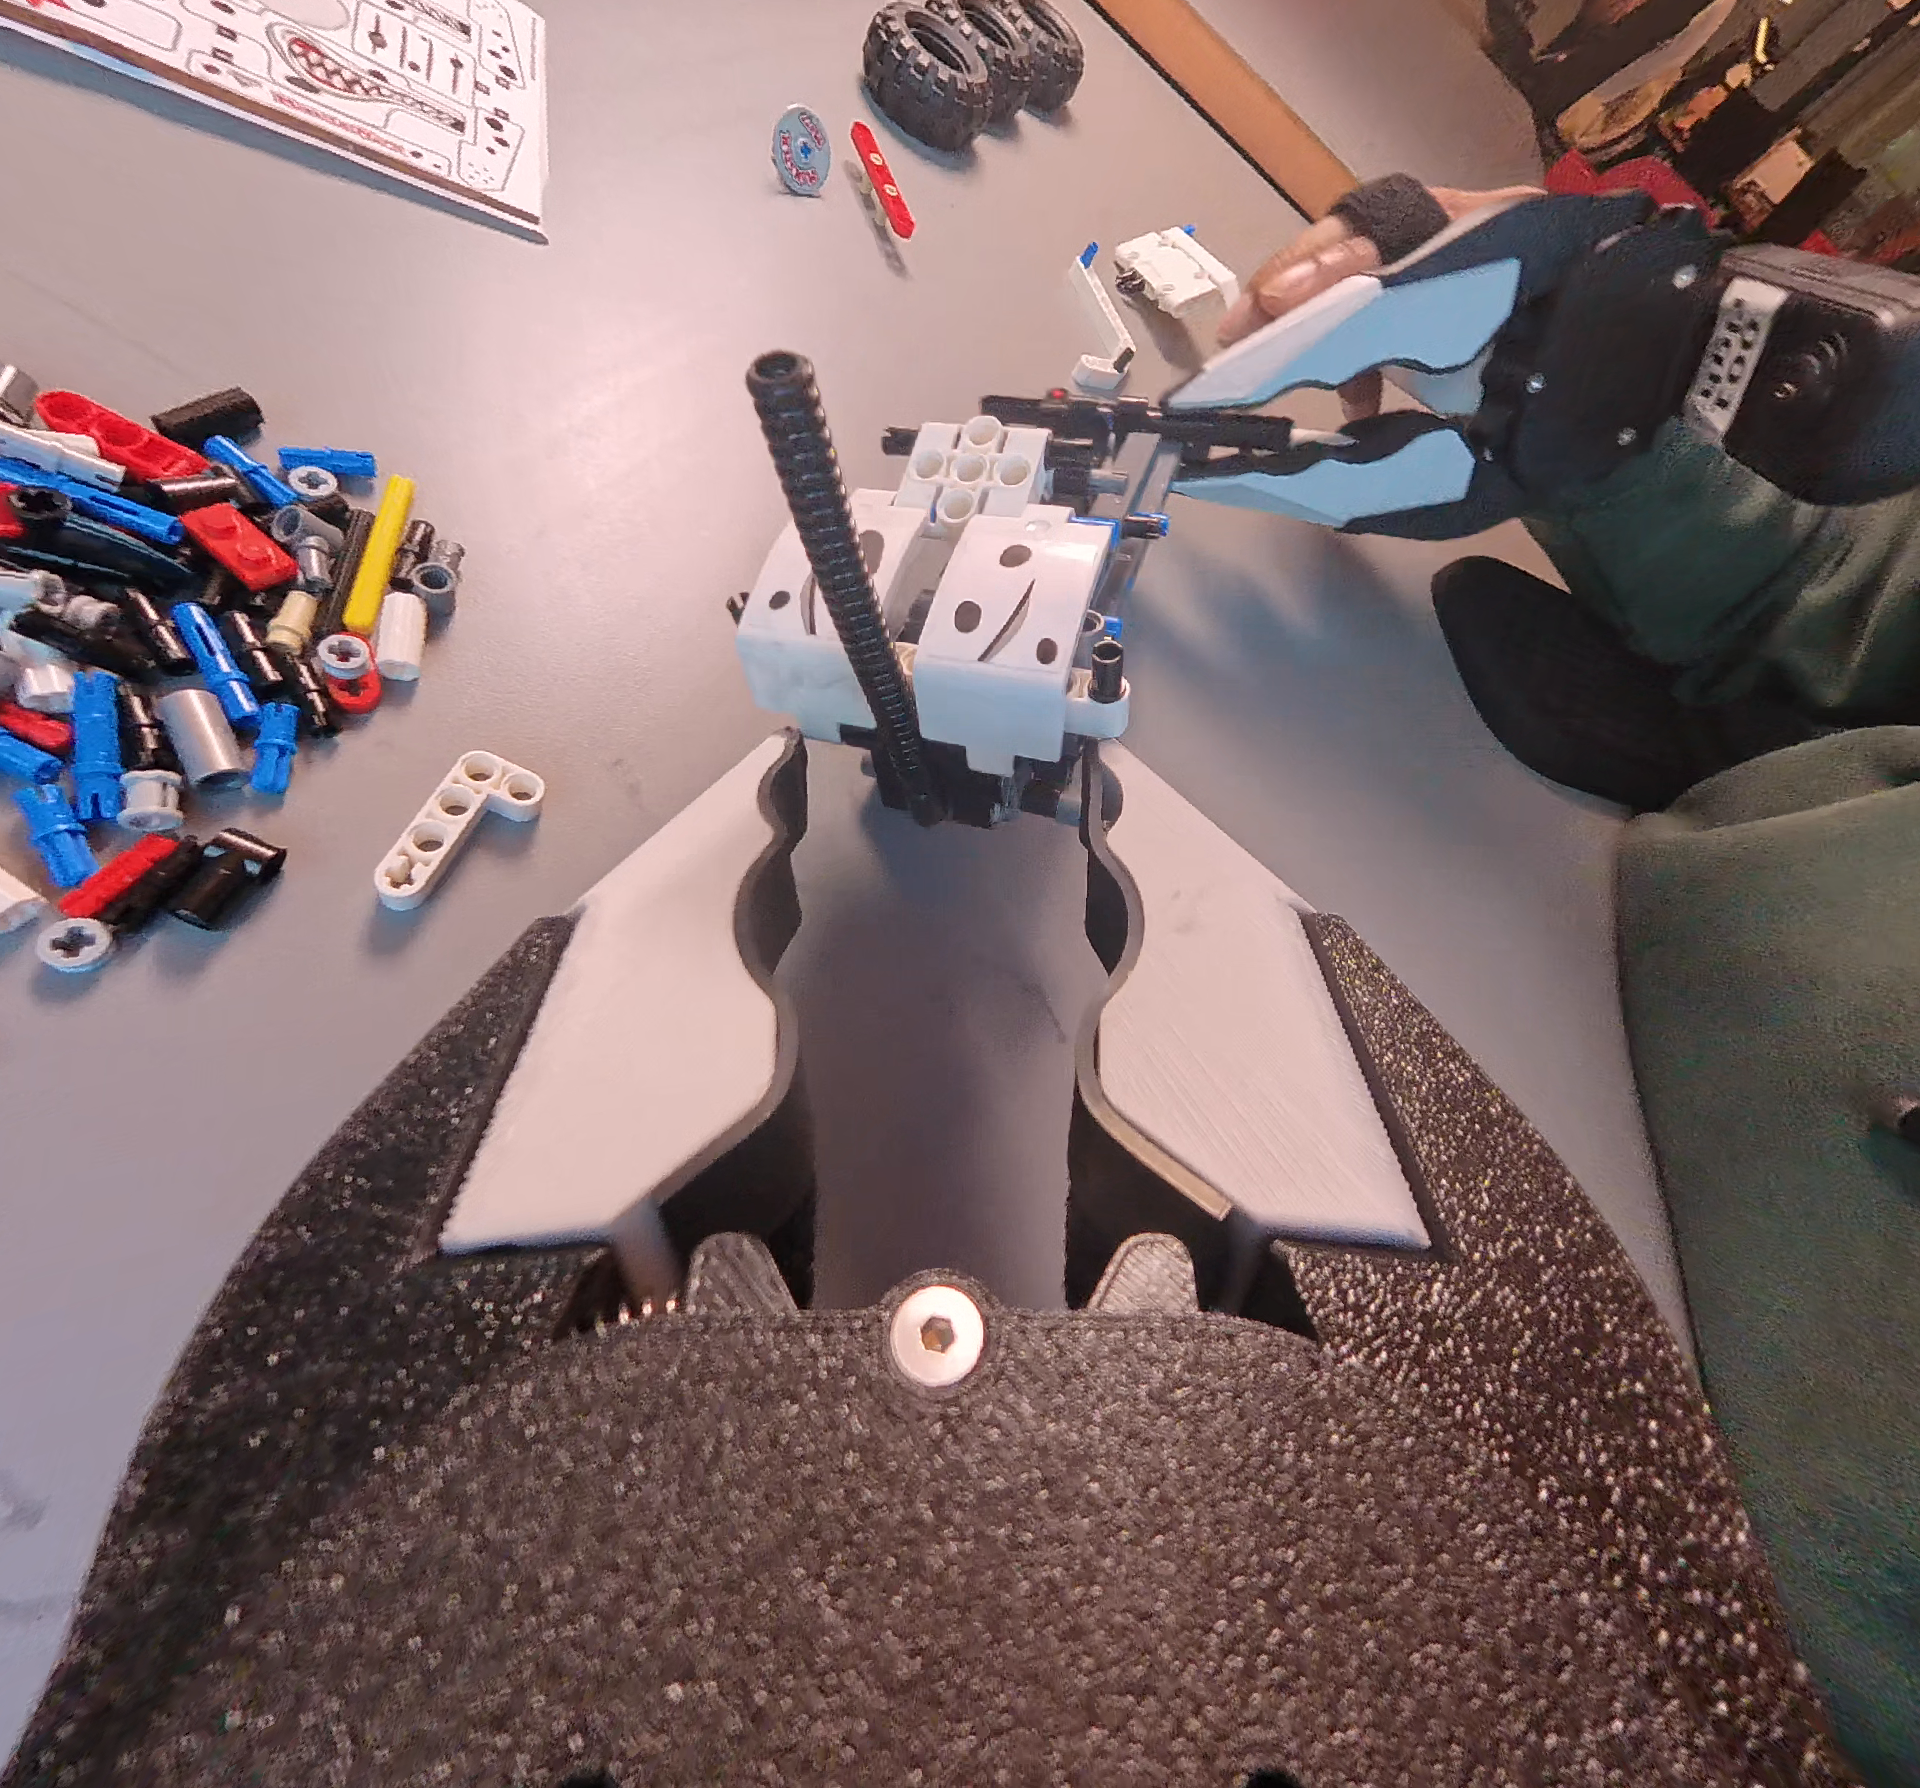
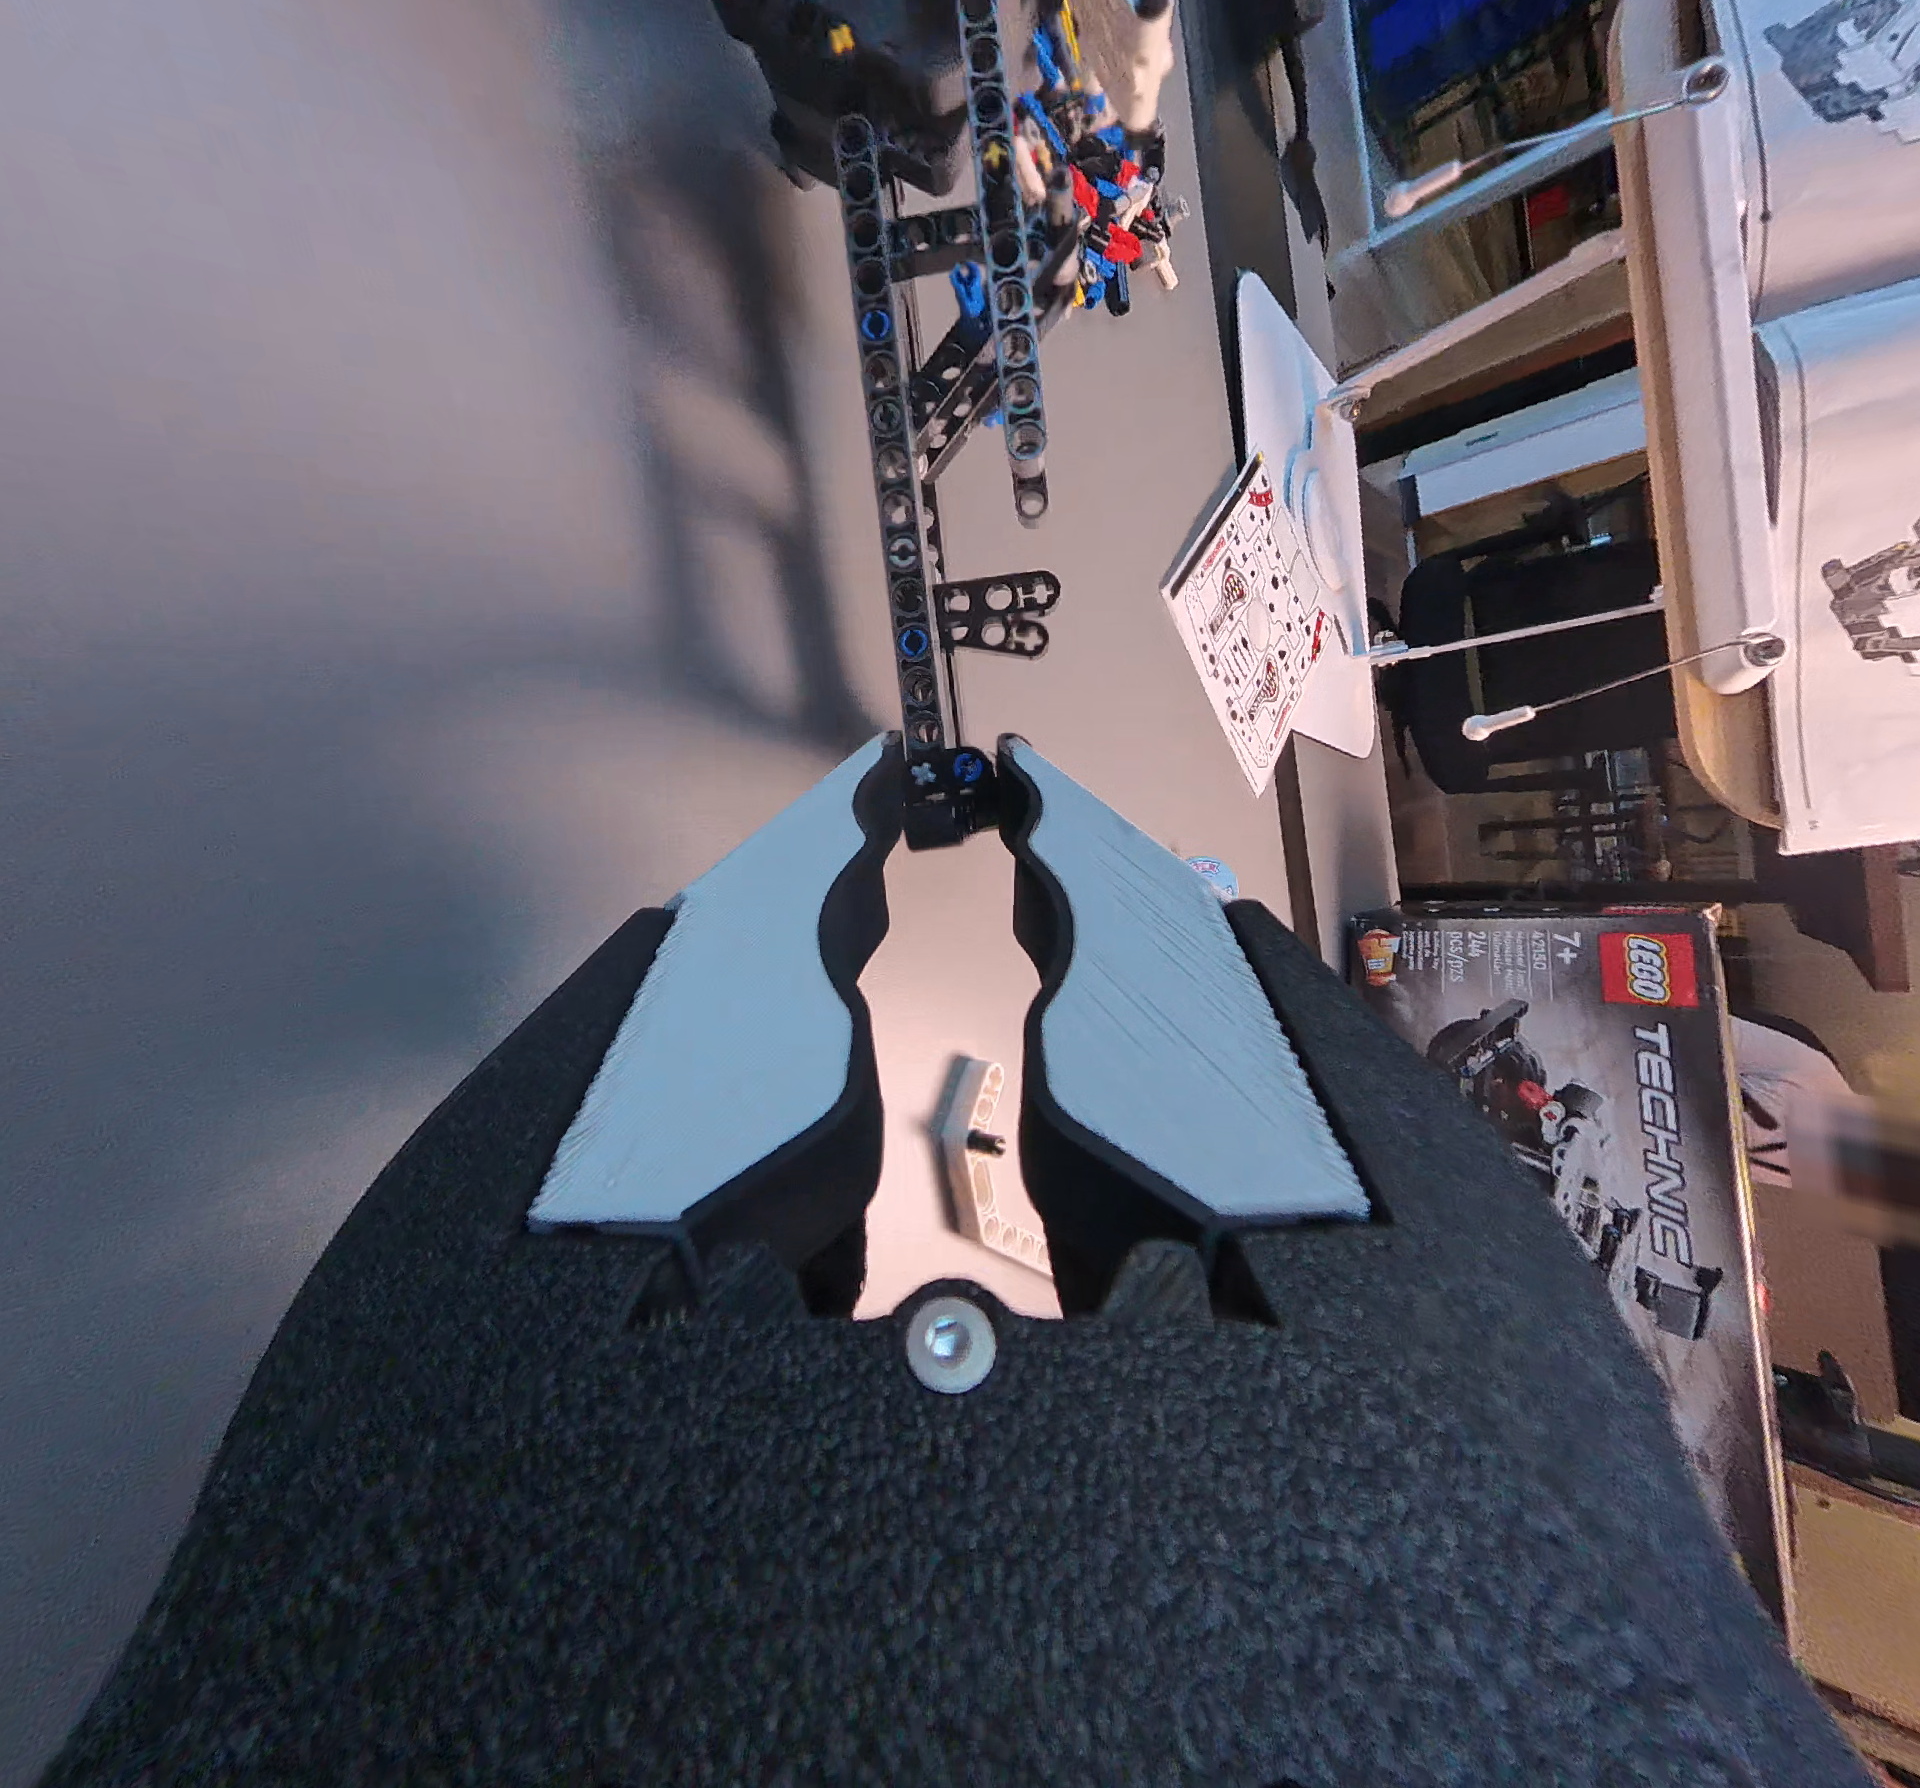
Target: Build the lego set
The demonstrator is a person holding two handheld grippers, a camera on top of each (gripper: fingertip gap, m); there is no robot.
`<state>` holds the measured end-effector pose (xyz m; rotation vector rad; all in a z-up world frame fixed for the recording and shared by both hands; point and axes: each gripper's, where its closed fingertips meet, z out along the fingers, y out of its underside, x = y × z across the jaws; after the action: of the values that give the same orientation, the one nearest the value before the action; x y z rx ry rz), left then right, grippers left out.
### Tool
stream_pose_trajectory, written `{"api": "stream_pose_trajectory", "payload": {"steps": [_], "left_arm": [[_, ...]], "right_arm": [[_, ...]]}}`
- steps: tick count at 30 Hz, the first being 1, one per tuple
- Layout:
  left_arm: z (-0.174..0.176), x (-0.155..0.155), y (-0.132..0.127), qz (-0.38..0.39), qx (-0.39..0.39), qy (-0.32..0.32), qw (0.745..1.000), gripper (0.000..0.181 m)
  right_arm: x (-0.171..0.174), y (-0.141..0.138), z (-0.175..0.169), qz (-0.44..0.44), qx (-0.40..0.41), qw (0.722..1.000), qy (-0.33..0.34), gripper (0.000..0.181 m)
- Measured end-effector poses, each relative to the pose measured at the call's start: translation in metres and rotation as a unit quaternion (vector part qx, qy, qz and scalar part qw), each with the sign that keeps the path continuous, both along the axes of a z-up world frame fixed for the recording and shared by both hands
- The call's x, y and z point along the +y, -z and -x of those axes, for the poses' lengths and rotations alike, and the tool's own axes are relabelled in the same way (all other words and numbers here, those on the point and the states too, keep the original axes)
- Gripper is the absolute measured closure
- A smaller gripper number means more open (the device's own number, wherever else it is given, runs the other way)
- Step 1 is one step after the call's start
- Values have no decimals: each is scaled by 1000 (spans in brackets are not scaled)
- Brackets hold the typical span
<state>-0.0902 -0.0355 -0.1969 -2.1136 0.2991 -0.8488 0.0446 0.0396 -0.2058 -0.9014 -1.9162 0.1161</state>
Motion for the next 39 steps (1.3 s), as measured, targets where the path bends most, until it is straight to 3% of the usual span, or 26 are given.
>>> {"api": "stream_pose_trajectory", "payload": {"steps": [4, 11, 15, 17, 19, 22, 24, 29, 32, 33, 34, 39], "left_arm": [[4, 3, -4, -24, 22, -19, 999, 131], [1, 4, -7, -57, 68, -28, 996, 139], [0, 6, -3, -60, 89, -33, 994, 142], [-1, 7, -4, -67, 92, -35, 993, 142], [-1, 8, -5, -73, 101, -37, 992, 142], [1, 9, -5, -76, 119, -44, 989, 141], [4, 6, -9, -82, 123, -53, 988, 141], [-3, -11, -12, -79, 95, -45, 991, 138], [-10, -11, -10, -82, 100, -41, 991, 131], [-13, -9, -10, -84, 100, -39, 991, 129], [-16, -7, -12, -89, 100, -38, 990, 128], [-21, 2, -16, -104, 102, -48, 988, 125]], "right_arm": [[-28, 2, -9, -10, 3, 1000, -17, 164], [-93, 22, -20, 63, -41, 994, -74, 153], [-136, 26, -27, 180, -75, 973, -125, 132], [-148, 7, -26, 265, -55, 952, -141, 129], [-134, -14, -21, 315, -26, 940, -130, 128], [-86, -23, -12, 298, -15, 951, -84, 128], [-68, -12, -13, 306, -59, 948, -65, 117], [-67, 27, -28, 355, -198, 911, -71, 98], [-66, 41, -28, 334, -227, 913, -64, 114], [-68, 40, -28, 336, -226, 912, -69, 141], [-70, 40, -29, 340, -230, 909, -66, 152], [-79, 39, -28, 320, -200, 926, -23, 153]]}}
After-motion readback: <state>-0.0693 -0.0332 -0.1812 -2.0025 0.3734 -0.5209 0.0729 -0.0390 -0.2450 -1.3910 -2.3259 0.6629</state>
